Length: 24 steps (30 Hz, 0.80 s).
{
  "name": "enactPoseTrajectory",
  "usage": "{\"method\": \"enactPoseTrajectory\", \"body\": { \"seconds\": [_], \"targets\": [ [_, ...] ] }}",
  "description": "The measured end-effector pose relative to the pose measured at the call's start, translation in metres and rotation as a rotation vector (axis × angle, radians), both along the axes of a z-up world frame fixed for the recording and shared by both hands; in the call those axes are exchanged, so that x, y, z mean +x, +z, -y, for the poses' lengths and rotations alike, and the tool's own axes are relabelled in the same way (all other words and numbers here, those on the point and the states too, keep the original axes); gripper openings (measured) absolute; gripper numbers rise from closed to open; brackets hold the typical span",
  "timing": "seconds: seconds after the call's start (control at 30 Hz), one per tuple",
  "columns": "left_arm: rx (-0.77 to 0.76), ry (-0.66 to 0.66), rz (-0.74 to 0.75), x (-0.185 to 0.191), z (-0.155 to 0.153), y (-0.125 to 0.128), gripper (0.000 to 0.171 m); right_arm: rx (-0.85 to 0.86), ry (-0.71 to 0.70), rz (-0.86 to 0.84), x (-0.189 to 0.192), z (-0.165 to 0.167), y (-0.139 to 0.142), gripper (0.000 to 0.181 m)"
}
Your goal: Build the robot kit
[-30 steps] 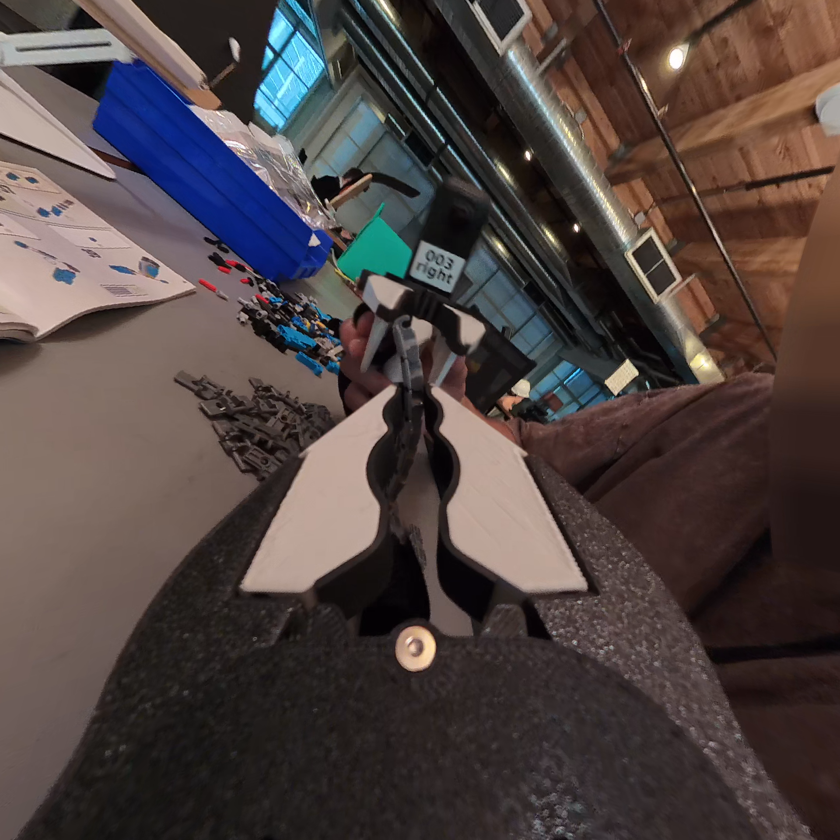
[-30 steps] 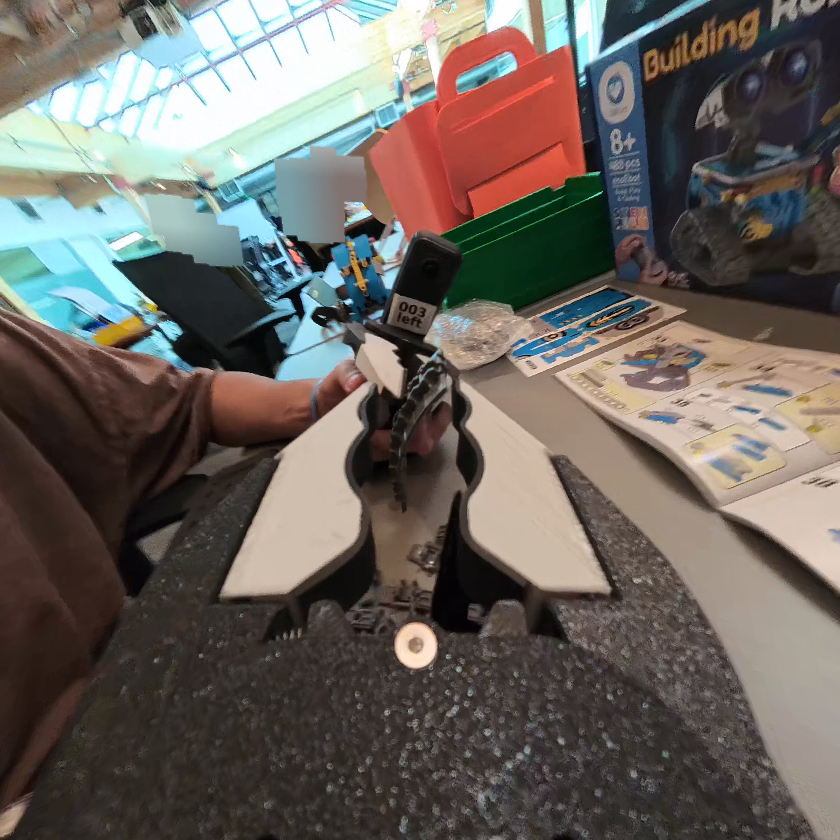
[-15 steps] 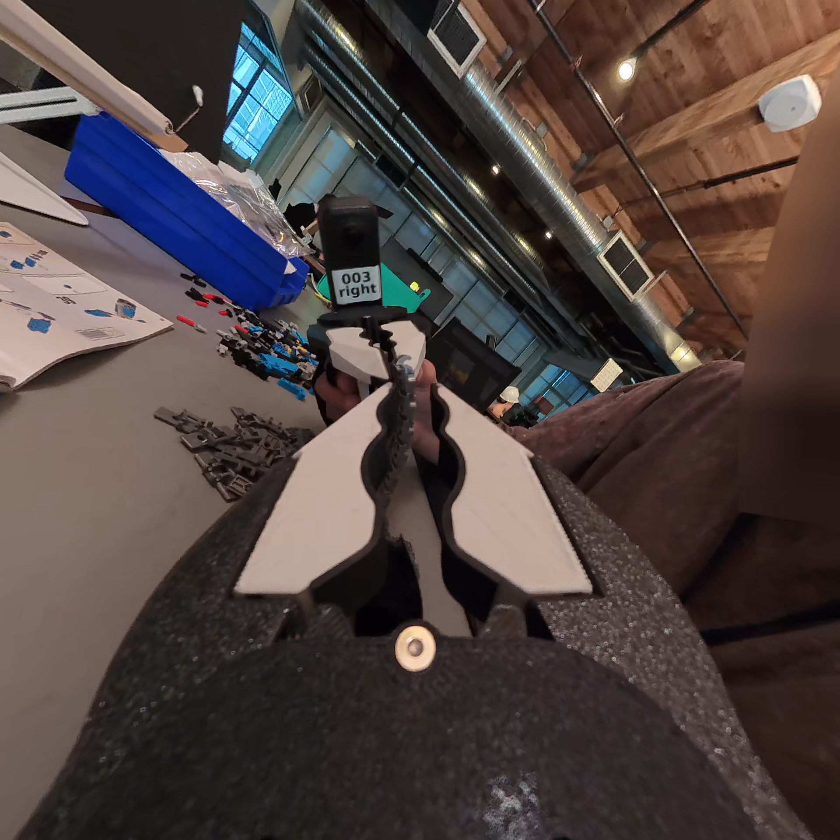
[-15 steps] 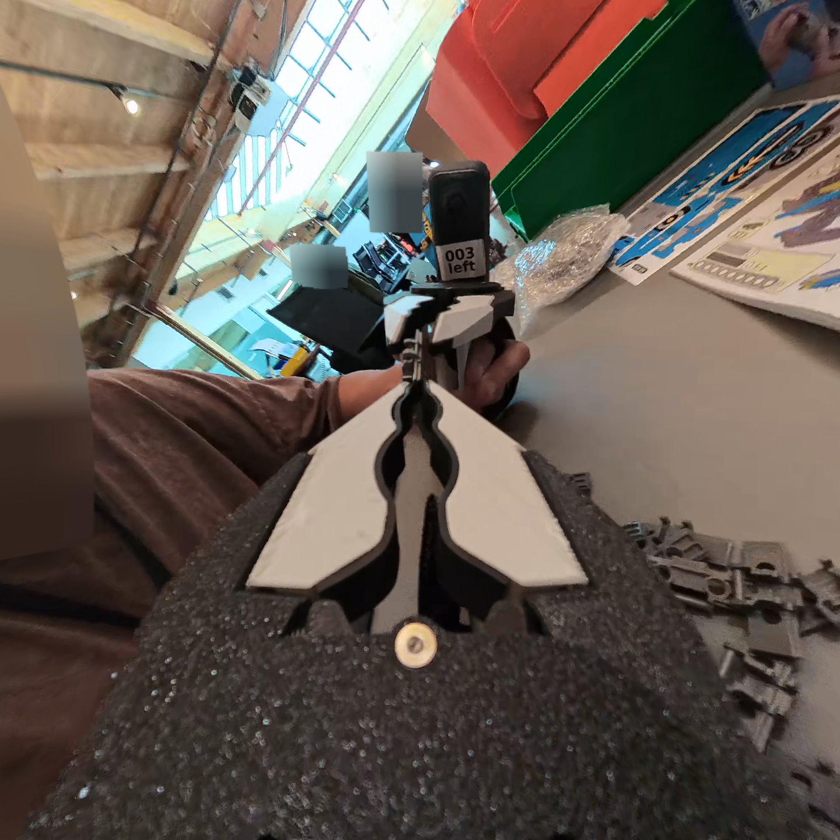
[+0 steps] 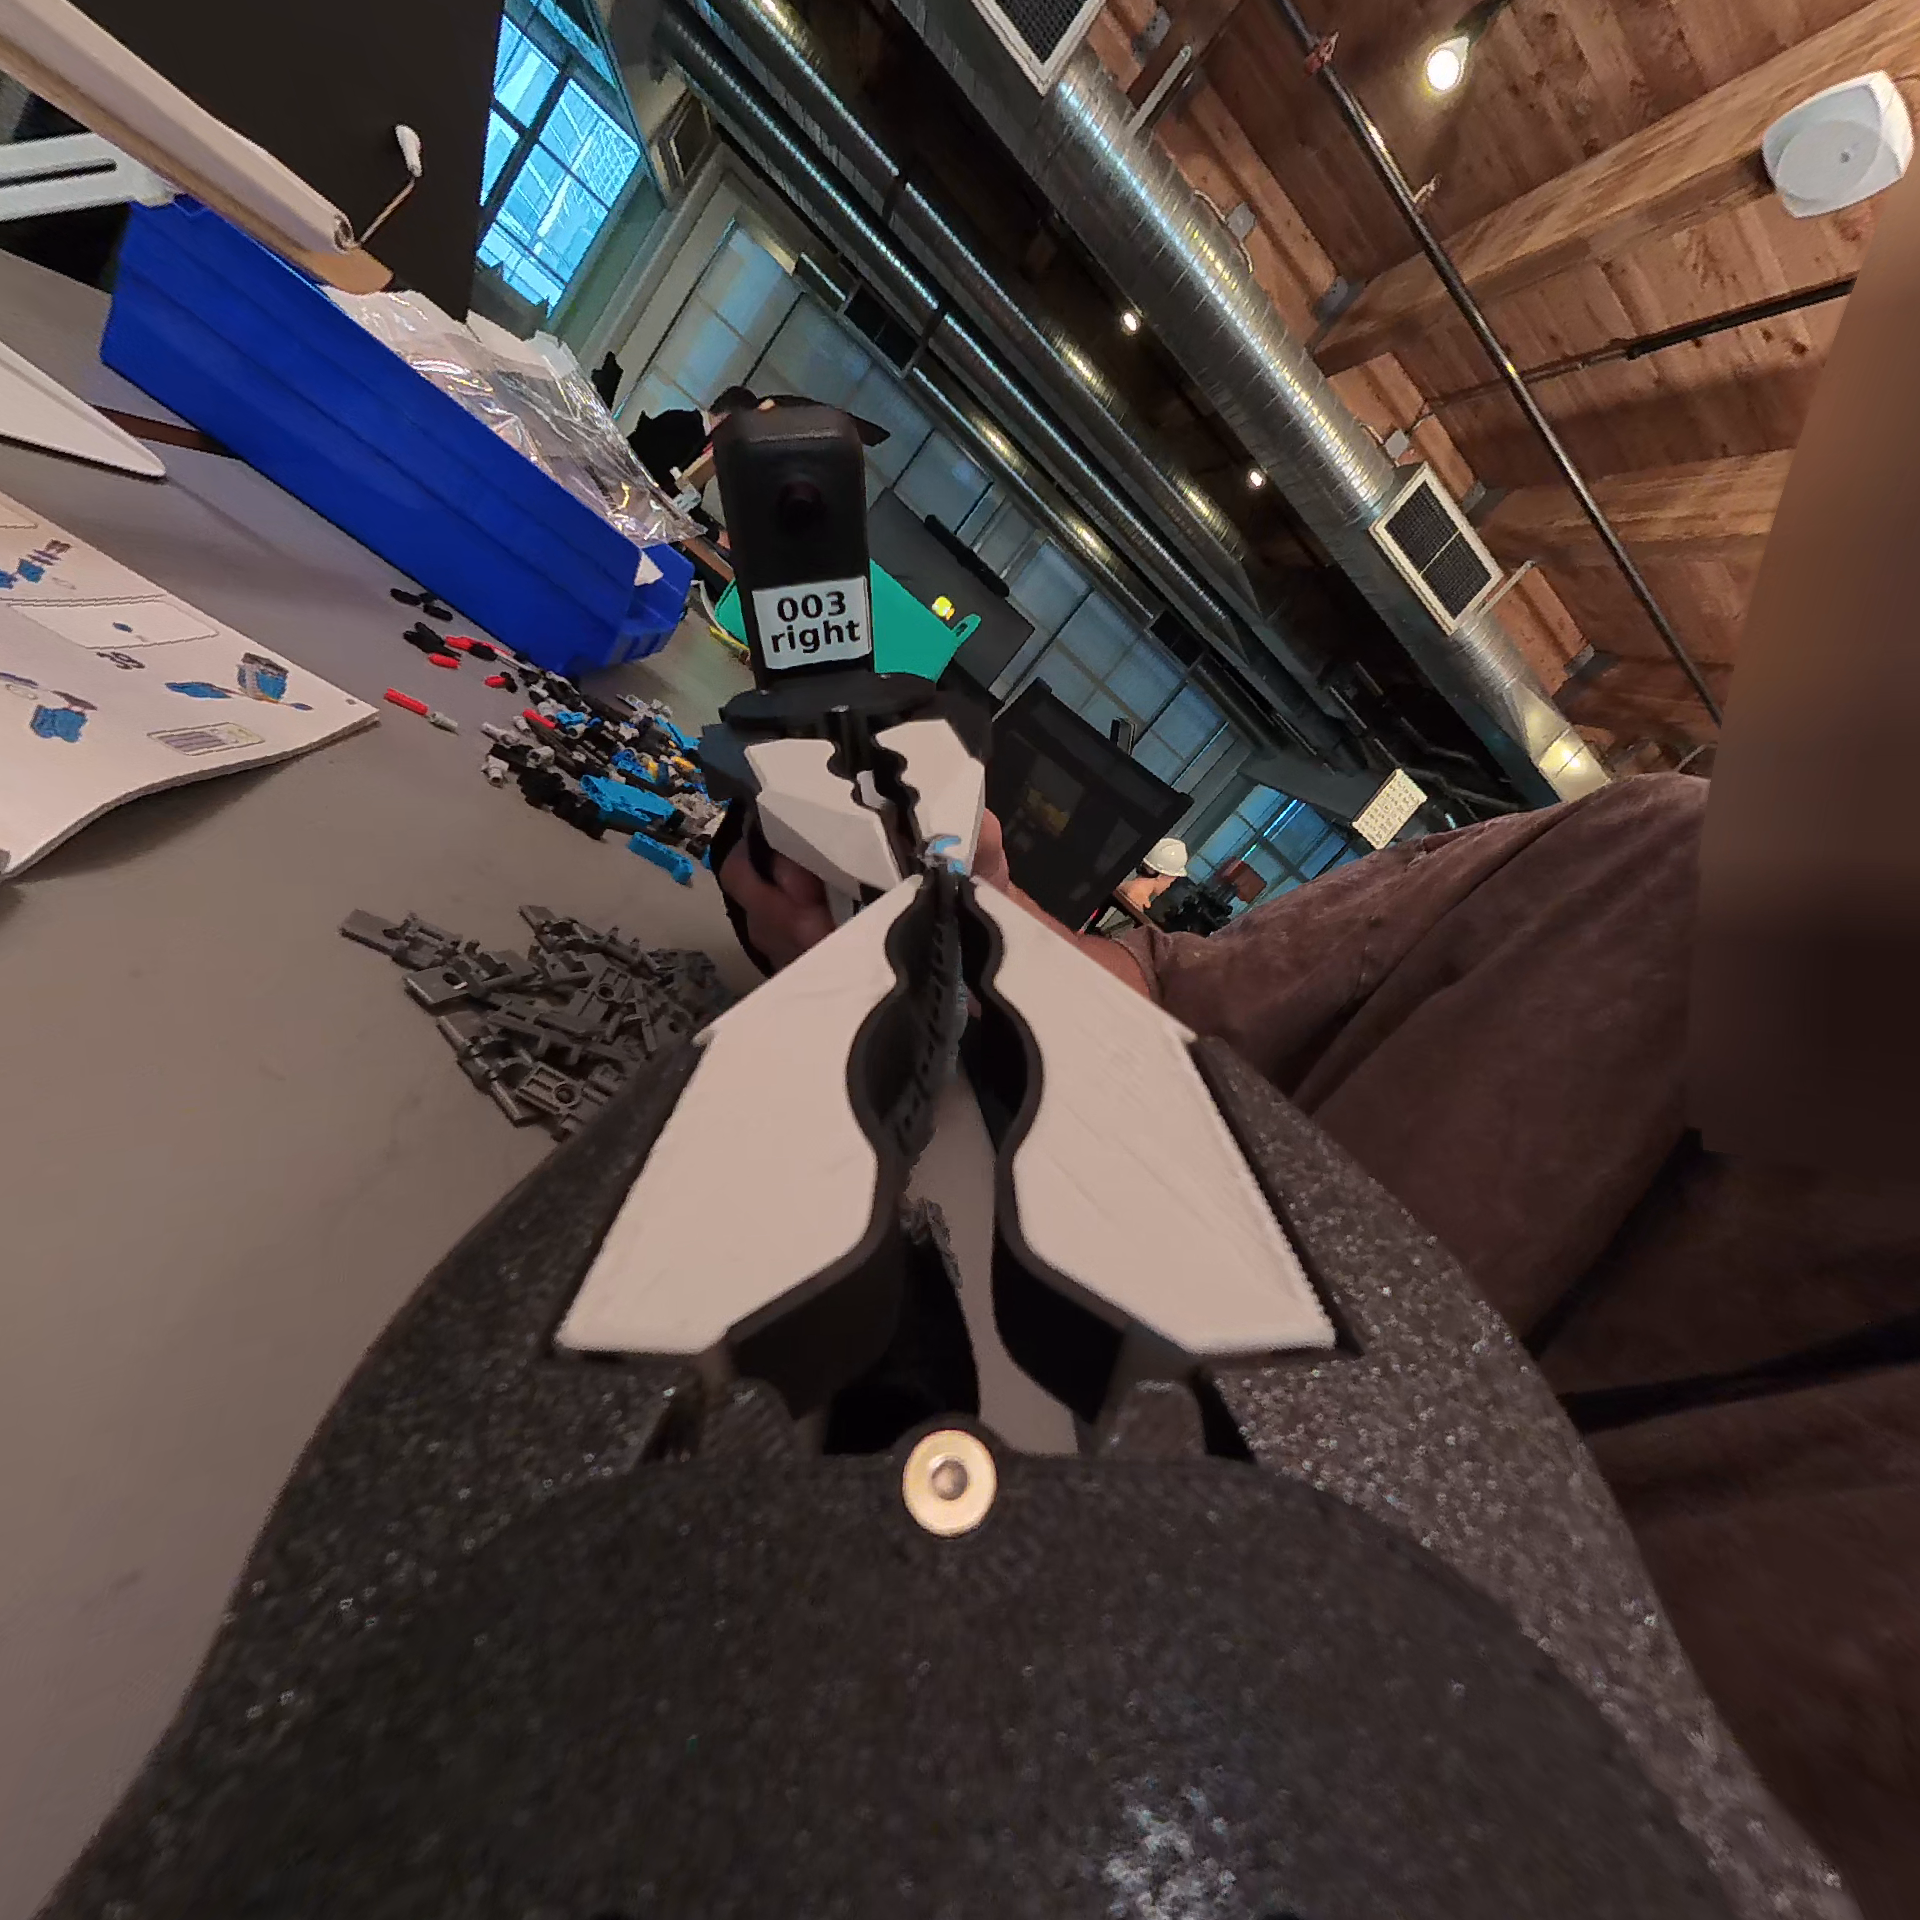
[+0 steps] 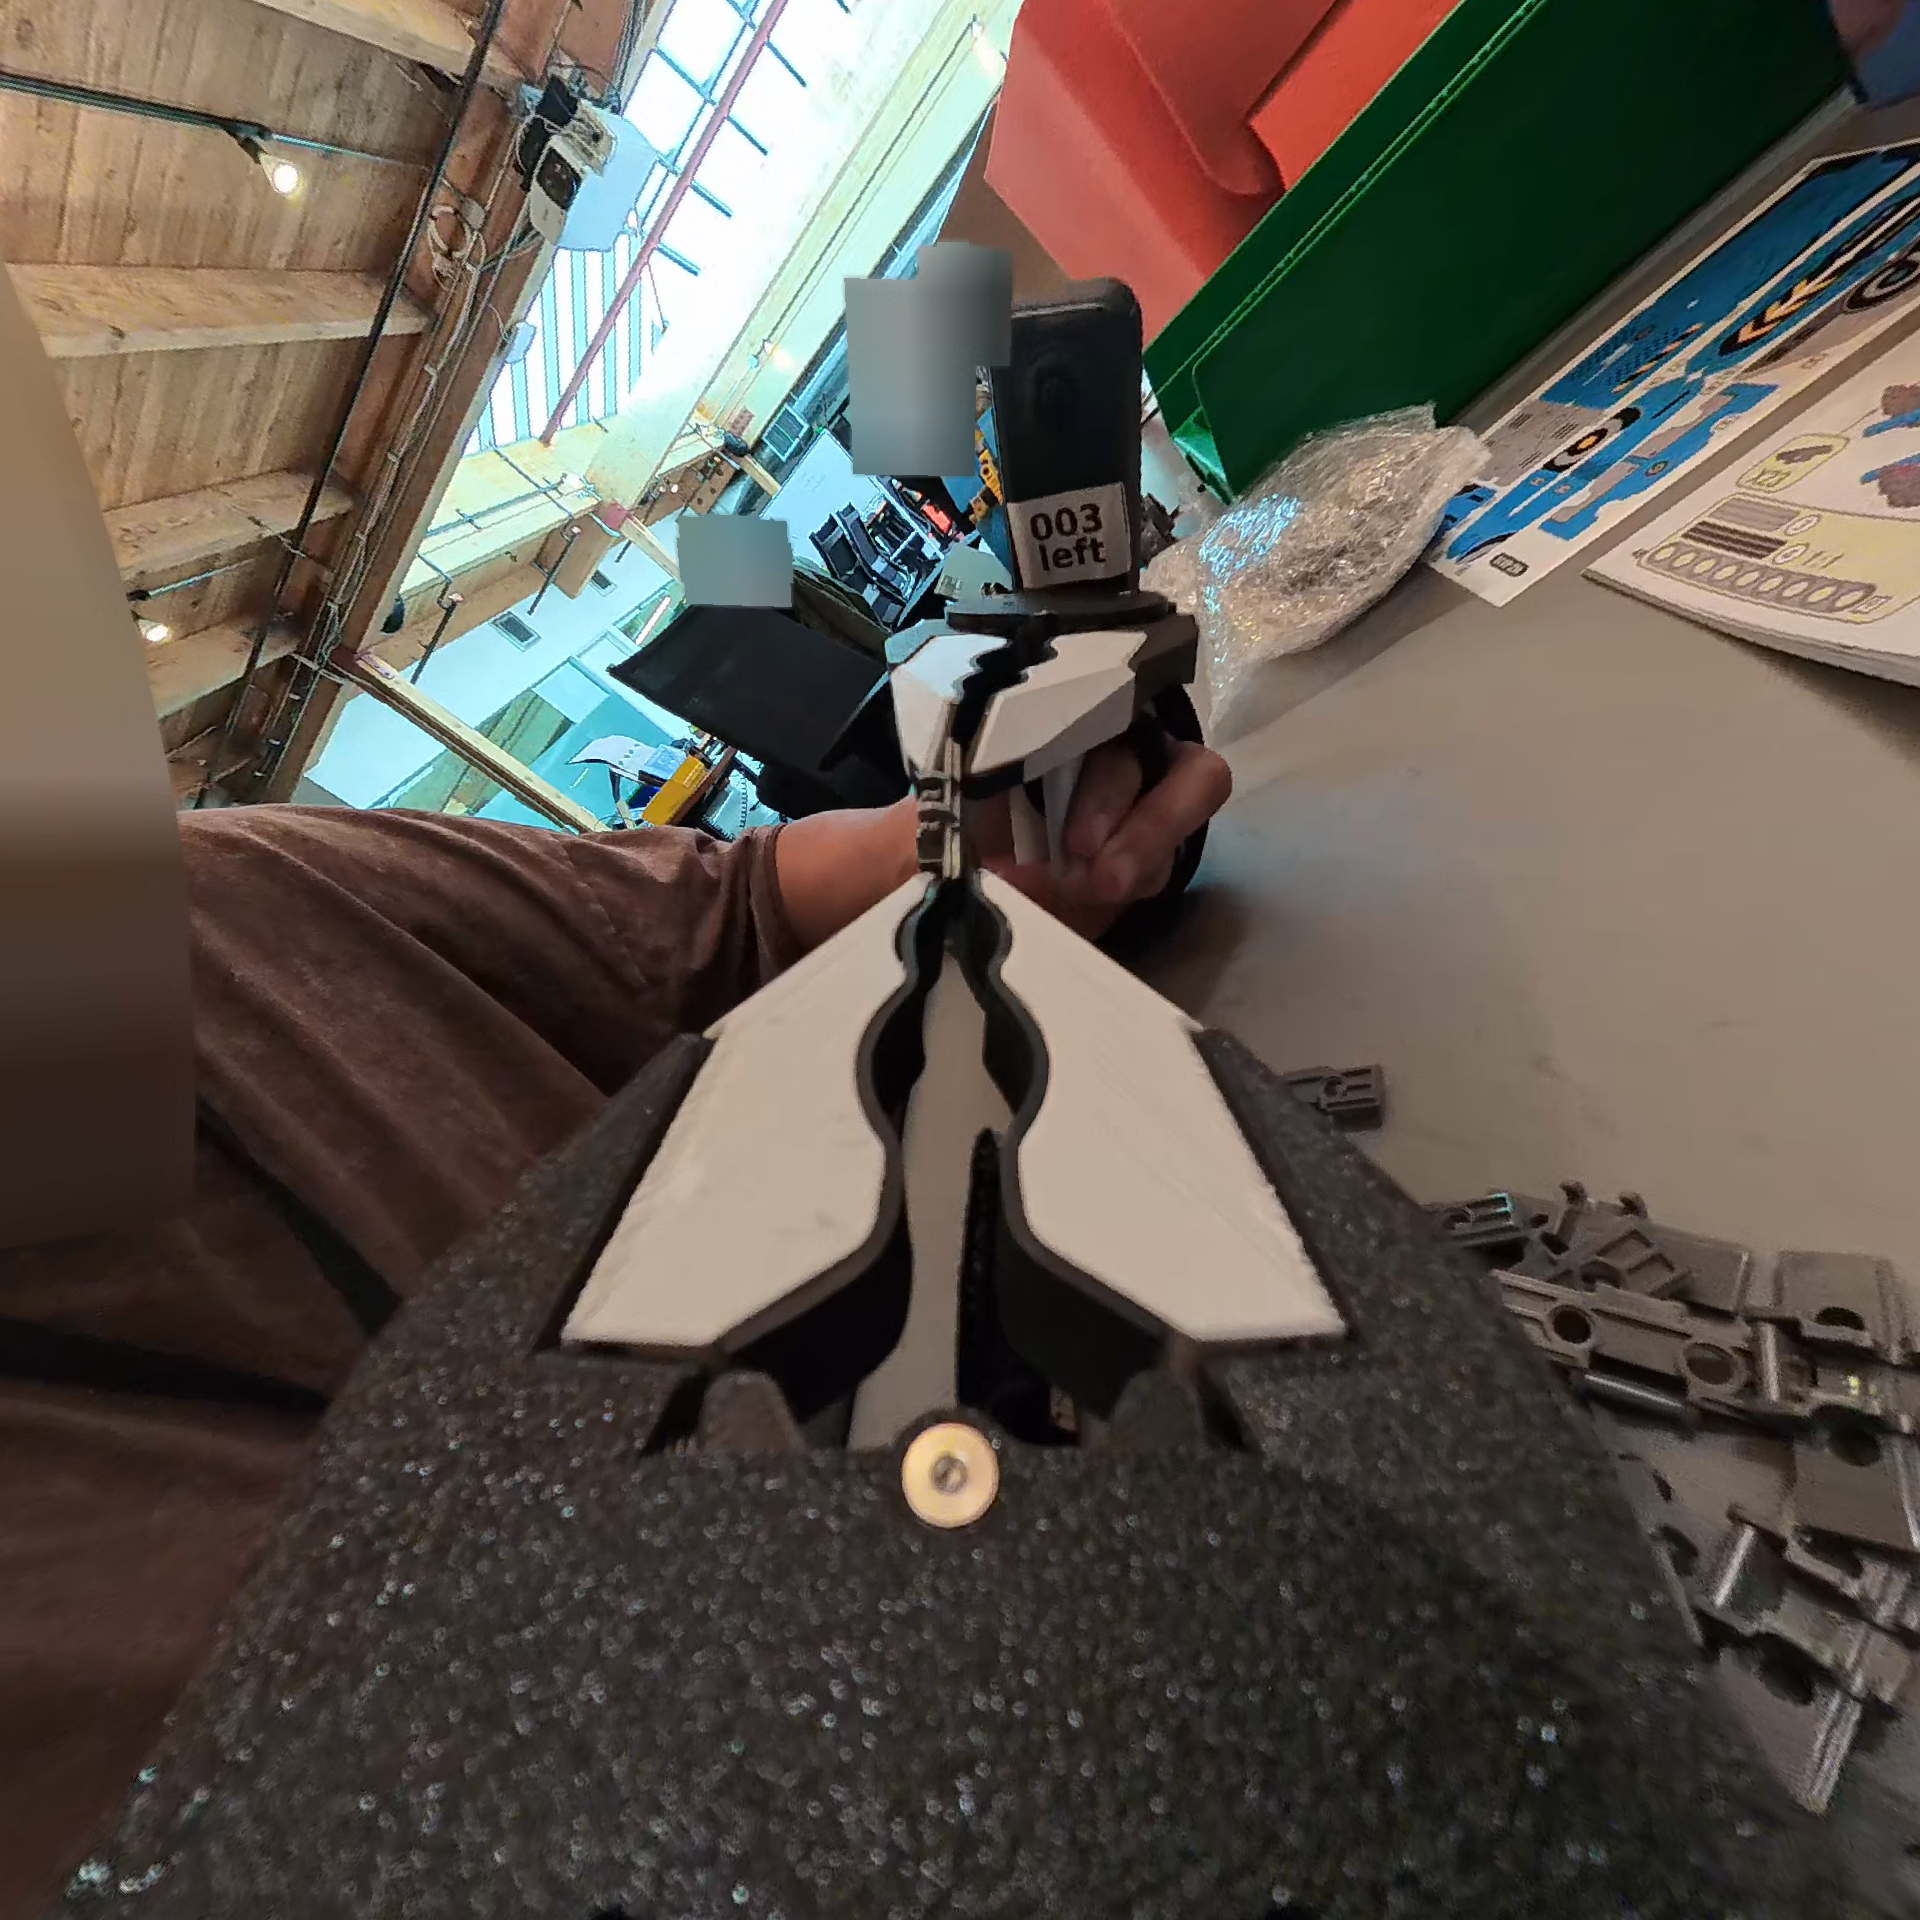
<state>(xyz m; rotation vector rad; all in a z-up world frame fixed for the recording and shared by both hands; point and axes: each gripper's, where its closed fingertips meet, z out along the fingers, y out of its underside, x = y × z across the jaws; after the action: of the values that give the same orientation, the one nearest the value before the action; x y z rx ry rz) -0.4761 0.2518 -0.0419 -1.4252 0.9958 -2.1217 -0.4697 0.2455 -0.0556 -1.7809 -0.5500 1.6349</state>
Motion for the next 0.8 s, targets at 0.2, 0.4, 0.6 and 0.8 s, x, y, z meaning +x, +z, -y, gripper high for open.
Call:
{"method": "enactPoseTrajectory", "body": {
  "seconds": [0.2, 0.4, 0.6, 0.8],
  "targets": [
    [0.042, 0.008, -0.015, -0.001, -0.001, 0.000, 0.002, 0.002, -0.006, -0.010, -0.002, 0.000, 0.001, 0.002],
    [0.340, 0.021, -0.094, -0.037, -0.015, 0.013, 0.001, 0.173, -0.061, 0.362, 0.004, -0.008, -0.036, 0.032],
    [0.396, 0.041, -0.157, -0.052, -0.028, 0.009, 0.002, 0.367, -0.026, 0.840, -0.007, -0.003, -0.094, 0.027],
    [0.296, 0.082, -0.124, -0.046, -0.044, -0.002, 0.002, 0.351, -0.069, 0.971, -0.013, -0.009, -0.107, 0.032]
  ]
}}
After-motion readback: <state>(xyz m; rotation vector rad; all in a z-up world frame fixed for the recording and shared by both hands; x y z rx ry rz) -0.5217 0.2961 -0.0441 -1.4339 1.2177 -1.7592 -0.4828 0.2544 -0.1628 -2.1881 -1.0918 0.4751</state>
